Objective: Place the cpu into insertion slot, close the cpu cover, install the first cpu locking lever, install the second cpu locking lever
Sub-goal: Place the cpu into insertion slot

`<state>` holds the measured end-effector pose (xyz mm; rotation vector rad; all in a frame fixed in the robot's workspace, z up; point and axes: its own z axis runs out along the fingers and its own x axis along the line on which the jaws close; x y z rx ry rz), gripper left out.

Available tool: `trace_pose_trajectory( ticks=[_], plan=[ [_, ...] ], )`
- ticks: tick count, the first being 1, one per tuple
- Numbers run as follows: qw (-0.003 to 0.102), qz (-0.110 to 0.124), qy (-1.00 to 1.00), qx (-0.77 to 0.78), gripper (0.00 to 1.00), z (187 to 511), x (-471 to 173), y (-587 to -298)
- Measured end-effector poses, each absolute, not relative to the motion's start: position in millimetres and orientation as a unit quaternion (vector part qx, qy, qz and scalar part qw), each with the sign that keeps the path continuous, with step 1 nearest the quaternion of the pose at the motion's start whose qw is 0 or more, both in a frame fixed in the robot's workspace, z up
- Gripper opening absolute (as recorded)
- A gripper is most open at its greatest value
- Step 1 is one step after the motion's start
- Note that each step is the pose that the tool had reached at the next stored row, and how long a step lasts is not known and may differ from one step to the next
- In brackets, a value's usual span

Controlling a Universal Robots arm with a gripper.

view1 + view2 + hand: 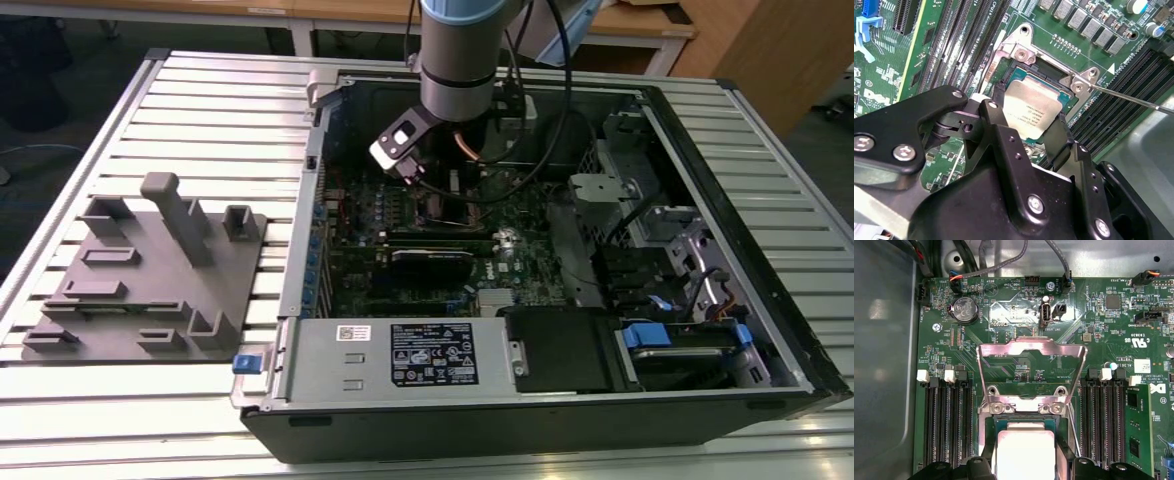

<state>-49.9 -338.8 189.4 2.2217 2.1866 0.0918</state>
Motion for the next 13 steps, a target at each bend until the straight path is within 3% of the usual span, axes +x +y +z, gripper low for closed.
trace_pose_trajectory(
  ticks=[12, 13],
  plan=[
    [0.011, 0.03, 0.701, 0.712, 0.56, 188.7, -49.9, -338.6],
    [0.011, 0.03, 0.701, 0.712, 0.62, 188.8, -50.0, -338.7]
  ],
)
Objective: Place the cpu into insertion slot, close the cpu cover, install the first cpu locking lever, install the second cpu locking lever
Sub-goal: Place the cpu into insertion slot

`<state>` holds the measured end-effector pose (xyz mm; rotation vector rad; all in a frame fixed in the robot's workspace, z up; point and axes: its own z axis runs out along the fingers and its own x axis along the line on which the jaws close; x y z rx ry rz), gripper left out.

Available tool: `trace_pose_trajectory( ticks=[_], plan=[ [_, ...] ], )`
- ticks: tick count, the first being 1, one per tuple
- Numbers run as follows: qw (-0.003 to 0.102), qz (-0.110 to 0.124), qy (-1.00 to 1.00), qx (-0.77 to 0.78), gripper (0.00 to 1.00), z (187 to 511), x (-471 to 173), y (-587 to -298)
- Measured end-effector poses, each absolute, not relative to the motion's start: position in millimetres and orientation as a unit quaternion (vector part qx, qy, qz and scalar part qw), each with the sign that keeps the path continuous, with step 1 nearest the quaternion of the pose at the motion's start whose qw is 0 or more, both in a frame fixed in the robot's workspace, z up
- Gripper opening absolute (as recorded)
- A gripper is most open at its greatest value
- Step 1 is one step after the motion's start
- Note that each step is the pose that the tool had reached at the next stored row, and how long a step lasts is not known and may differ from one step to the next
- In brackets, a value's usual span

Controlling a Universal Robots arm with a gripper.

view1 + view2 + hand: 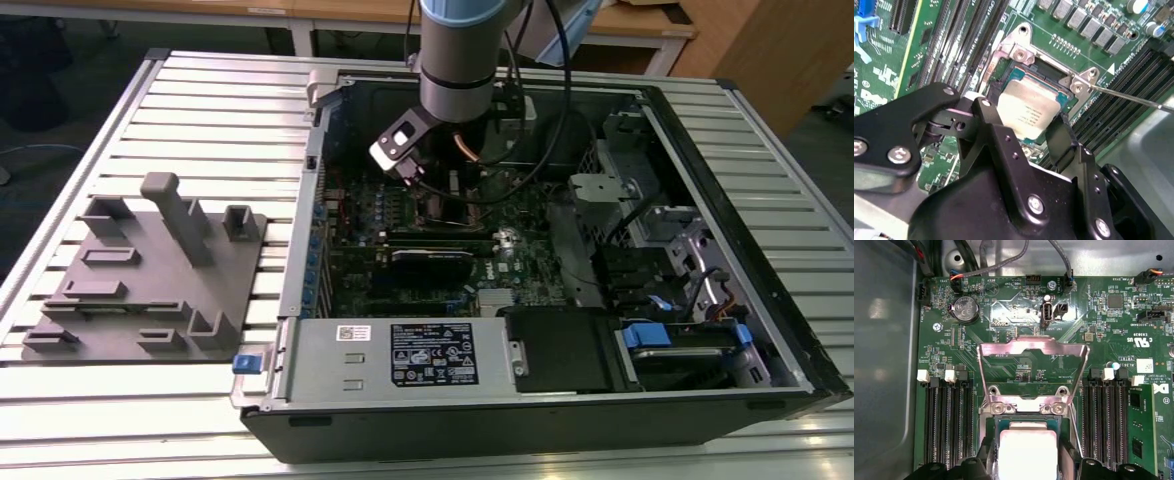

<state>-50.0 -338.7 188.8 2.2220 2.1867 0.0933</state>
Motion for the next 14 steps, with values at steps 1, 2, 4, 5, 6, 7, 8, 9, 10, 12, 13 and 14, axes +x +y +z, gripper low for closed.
trace_pose_trajectory(
  ticks=[1, 2, 4, 5, 6, 7, 8, 9, 10, 12, 13, 14],
  plan=[
    [0.011, 0.03, 0.701, 0.712, 0.62, 189.0, -50.1, -338.8],
    [0.011, 0.03, 0.701, 0.712, 0.62, 189.0, -50.1, -338.8],
    [0.011, 0.03, 0.701, 0.712, 0.62, 189.3, -50.1, -338.8],
    [0.011, 0.03, 0.701, 0.712, 0.62, 190.4, -50.1, -338.8],
    [0.011, 0.03, 0.701, 0.712, 0.62, 192.2, -50.2, -338.8],
    [0.011, 0.03, 0.701, 0.712, 0.62, 194.4, -50.2, -338.8],
    [0.011, 0.029, 0.701, 0.712, 0.62, 196.5, -50.2, -338.8],
    [0.011, 0.03, 0.701, 0.712, 0.62, 198.5, -50.2, -338.8],
    [0.011, 0.03, 0.701, 0.712, 0.62, 200.5, -50.1, -338.8],
    [0.011, 0.03, 0.701, 0.712, 0.62, 203.5, -50.2, -338.8],
    [0.011, 0.03, 0.701, 0.712, 0.62, 203.9, -50.1, -338.8],
    [0.011, 0.03, 0.701, 0.712, 0.62, 203.8, -50.1, -338.8]
  ],
)
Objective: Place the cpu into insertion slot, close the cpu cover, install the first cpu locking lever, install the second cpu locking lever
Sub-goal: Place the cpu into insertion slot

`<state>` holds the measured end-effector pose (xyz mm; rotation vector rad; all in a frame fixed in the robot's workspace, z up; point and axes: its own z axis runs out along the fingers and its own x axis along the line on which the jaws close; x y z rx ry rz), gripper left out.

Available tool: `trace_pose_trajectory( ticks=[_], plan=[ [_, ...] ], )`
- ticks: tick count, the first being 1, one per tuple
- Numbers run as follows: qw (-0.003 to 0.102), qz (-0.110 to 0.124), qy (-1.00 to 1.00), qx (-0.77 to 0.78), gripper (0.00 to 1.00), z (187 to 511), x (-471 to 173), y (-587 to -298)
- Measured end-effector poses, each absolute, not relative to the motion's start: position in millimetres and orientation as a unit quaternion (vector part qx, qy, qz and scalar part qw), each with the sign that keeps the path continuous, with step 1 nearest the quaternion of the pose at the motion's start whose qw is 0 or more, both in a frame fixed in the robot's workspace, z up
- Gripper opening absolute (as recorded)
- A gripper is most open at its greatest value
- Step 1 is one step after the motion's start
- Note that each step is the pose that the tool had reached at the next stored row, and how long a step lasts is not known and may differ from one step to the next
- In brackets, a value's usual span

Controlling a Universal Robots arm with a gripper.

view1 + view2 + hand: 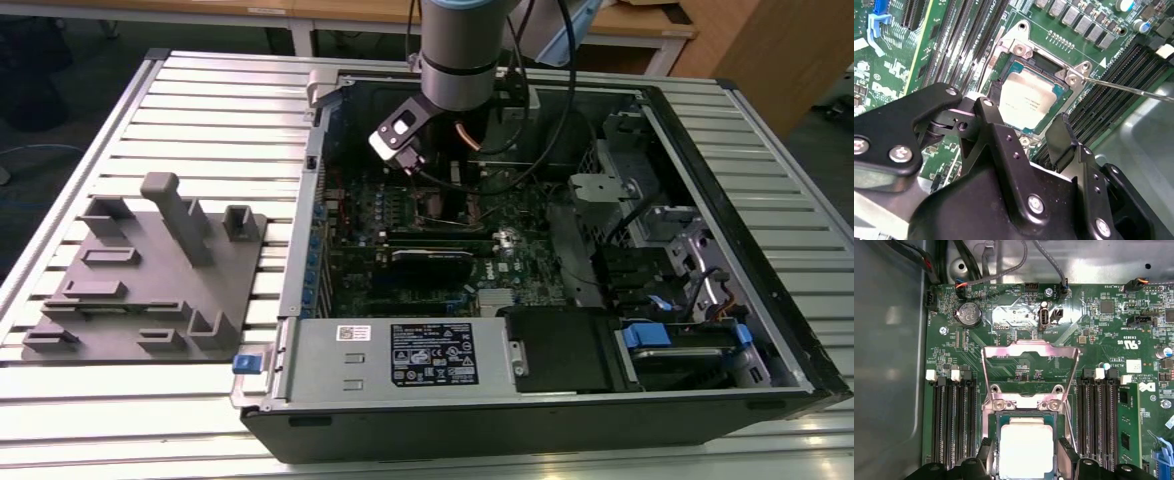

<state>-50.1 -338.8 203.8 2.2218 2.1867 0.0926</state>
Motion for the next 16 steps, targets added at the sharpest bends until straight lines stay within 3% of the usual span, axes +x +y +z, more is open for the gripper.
trace_pose_trajectory(
  ticks=[7, 8, 9, 12, 14, 16],
  plan=[
    [0.011, 0.03, 0.701, 0.712, 0.6, 204.5, -50.1, -338.8],
    [0.011, 0.03, 0.701, 0.712, 0.42, 204.9, -50.1, -338.8],
    [0.011, 0.03, 0.701, 0.712, 0.31, 204.9, -50.1, -338.8],
    [0.011, 0.03, 0.701, 0.712, 0.25, 205.1, -50.1, -338.8],
    [0.011, 0.03, 0.701, 0.712, 0.13, 205.3, -50.1, -338.8],
    [0.011, 0.03, 0.701, 0.712, 0.11, 205.4, -50.1, -338.8]
  ],
)
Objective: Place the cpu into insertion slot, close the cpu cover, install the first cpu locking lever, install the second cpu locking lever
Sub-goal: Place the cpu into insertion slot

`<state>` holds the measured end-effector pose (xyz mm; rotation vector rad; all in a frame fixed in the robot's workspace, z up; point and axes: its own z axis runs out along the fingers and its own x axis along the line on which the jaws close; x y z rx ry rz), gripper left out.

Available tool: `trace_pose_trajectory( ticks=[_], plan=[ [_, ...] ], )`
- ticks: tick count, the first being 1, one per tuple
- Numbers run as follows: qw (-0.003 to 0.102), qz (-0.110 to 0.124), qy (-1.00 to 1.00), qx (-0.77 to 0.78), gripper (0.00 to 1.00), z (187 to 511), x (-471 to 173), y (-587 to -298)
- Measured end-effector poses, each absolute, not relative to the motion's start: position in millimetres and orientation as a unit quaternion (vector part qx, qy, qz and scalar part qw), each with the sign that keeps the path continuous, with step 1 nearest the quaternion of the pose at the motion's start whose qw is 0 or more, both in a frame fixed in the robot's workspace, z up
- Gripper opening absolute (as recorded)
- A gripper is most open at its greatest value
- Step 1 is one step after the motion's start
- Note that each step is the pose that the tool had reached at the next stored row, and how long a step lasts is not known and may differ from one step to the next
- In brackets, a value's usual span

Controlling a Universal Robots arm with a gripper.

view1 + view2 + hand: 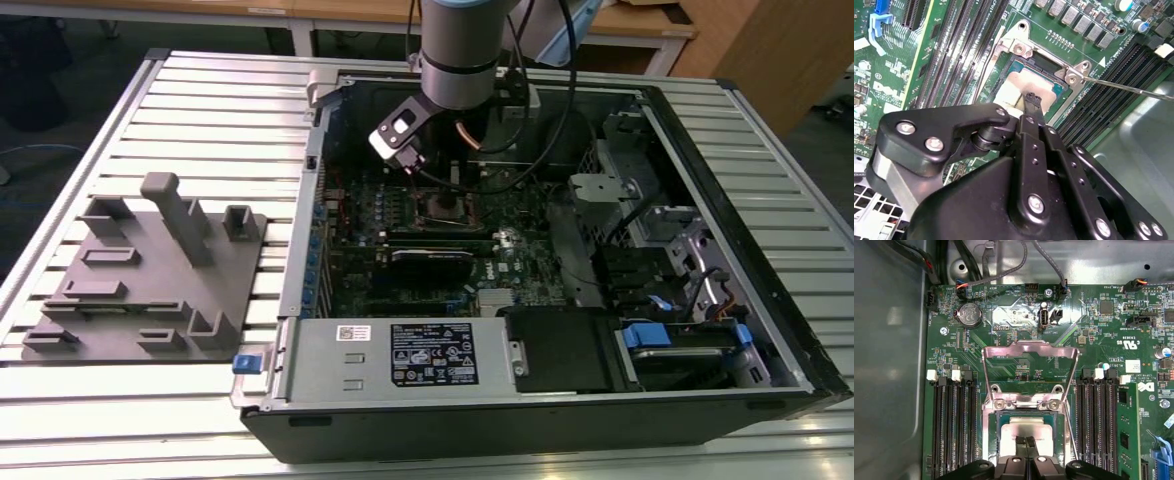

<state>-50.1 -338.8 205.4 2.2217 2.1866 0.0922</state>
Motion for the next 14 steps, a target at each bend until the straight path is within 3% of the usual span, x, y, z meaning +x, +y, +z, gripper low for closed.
trace_pose_trajectory(
  ticks=[14],
  plan=[
    [0.007, 0.024, 0.701, 0.713, 0.11, 201.1, -50.1, -338.8]
  ],
)
